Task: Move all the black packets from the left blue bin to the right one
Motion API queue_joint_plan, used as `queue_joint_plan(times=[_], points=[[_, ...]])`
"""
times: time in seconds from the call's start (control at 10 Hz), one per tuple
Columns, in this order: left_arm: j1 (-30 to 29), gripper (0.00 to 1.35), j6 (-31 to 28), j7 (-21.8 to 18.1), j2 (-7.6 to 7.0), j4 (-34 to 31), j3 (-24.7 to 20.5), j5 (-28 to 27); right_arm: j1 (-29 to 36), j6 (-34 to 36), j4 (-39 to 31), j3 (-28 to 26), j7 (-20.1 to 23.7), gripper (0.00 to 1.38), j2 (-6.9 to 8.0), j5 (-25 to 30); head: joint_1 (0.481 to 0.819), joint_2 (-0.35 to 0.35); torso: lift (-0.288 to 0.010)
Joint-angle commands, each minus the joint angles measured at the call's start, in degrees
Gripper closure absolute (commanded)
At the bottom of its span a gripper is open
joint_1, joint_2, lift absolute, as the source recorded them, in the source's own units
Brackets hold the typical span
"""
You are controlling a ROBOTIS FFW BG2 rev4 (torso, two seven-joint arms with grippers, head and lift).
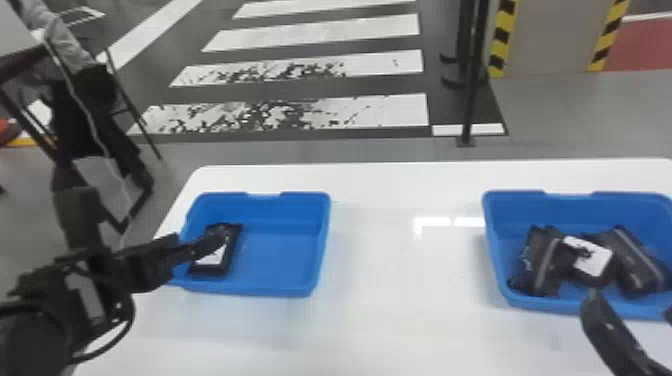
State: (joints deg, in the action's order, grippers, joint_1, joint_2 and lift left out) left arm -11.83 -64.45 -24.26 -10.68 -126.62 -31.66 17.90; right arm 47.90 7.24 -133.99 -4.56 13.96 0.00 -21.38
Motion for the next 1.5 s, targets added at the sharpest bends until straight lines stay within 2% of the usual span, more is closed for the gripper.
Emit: queue_joint_plan(times=[0.0,0.2,0.4,0.5,0.7,1.2,1.4], points=[[5.1,0.18,-0.8,1.0,-1.01,8.1,0.6,-0.4,0.5,0.2,-0.1,0.2,0.1,0.14,0.05,-1.1,0.695,0.272,-0.139],[11.1,0.18,-1.6,1.9,-2.77,17.7,4.4,-1.6,0.5,0.8,0.7,0.4,0.7,0.14,0.05,-2.2,0.695,0.293,-0.139],[16.3,0.18,-2.5,4.0,-3.3,27.0,6.9,-2.4,-0.1,1.3,1.4,0.7,1.4,0.15,0.05,-2.8,0.695,0.288,-0.139],[18.3,0.18,-3.3,4.5,-3.3,29.2,7.5,-4.1,-0.2,1.6,1.6,0.8,1.7,0.15,0.05,-3.0,0.695,0.283,-0.139],[19.0,0.18,-3.6,9.3,-3.12,29.5,9.1,-2.7,-0.5,2.2,2.0,0.8,2.1,0.15,0.05,-3.4,0.695,0.289,-0.139],[21.4,0.2,-4.9,14.2,-2.77,31.1,11.1,-3.3,-0.9,3.6,3.1,0.8,3.0,0.17,0.05,-5.0,0.695,0.289,-0.139],[21.3,0.2,-7.5,17.1,-2.59,27.6,13.0,-4.9,-0.8,3.6,3.3,0.8,3.3,0.17,0.05,-5.6,0.695,0.29,-0.139]])
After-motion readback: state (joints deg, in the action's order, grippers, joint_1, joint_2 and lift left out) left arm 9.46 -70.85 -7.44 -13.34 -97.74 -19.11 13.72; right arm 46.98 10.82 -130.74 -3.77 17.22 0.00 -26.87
